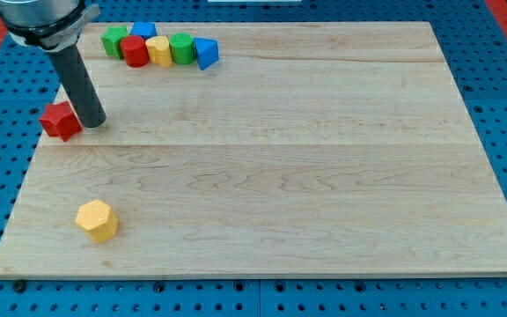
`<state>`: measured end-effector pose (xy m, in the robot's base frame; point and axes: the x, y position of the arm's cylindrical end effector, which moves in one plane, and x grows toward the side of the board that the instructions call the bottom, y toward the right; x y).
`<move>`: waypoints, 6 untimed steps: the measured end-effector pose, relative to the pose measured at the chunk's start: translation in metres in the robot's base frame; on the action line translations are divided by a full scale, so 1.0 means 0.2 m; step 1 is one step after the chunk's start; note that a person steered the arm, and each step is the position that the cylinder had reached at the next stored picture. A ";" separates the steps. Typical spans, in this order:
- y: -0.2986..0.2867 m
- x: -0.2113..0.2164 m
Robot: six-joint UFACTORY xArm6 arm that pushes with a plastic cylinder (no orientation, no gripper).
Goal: Nudge the red a bit up
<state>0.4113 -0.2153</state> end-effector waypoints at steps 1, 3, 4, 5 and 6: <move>0.25 0.27; -0.07 0.13; -0.06 0.27; -0.26 0.31; -0.35 0.13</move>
